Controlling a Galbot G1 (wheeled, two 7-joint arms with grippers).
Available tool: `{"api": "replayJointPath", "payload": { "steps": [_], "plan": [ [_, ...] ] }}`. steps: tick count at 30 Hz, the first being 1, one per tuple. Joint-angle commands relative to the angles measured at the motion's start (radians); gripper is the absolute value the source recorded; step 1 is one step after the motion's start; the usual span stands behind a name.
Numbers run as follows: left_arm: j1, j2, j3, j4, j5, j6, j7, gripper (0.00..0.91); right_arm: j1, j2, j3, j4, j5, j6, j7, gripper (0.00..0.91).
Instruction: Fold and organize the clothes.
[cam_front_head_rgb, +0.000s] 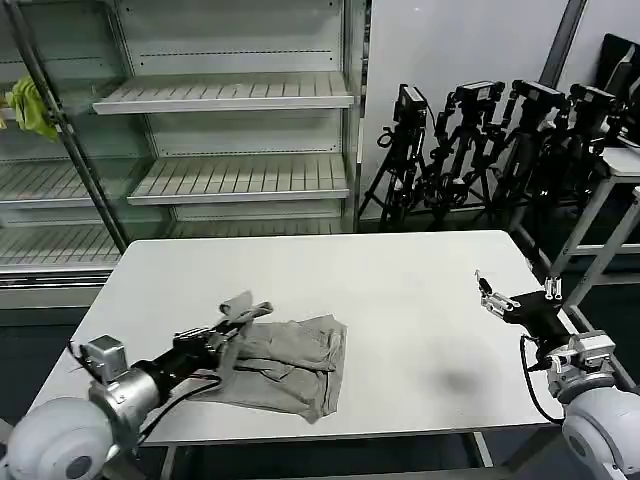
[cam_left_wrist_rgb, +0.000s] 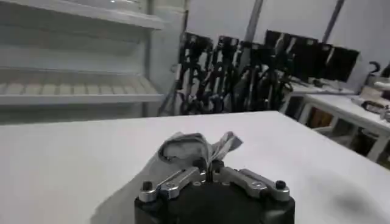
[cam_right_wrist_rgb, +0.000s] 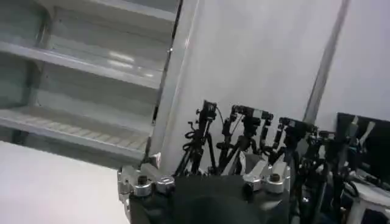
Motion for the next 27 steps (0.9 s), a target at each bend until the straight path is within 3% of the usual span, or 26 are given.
{"api": "replayJointPath", "payload": {
  "steps": [1,20,21,22,23,27],
  "plan": [
    [-0.189,-0.098,0.254,0.062,0.056,-0.001,0.006,0.050,-0.033,-0.001,0.010,0.011,-0.006,-0.004,0.004,0.907],
    [-0.152,-0.124,0.351,0.045,0.175,-0.002,0.021,0.050,-0.039,0.008,0.003,0.016,-0.019,-0.004,0.002,0.907],
    [-0.153,-0.125,0.353,0.046,0.176,-0.002,0.020,0.081,-0.039,0.010,0.002,0.016,-0.019,-0.004,0.002,0.907],
    [-0.154,-0.127,0.355,0.048,0.180,-0.003,0.021,0.574,-0.039,0.012,0.001,0.017,-0.021,-0.003,0.002,0.907],
    [-0.157,-0.132,0.356,0.051,0.181,-0.003,0.023,0.907,-0.039,0.015,-0.001,0.018,-0.022,-0.003,0.002,0.907],
    [-0.183,-0.143,0.360,0.080,0.188,-0.004,0.022,0.907,-0.043,0.023,-0.006,0.019,-0.030,-0.003,0.001,0.907]
  ]
}}
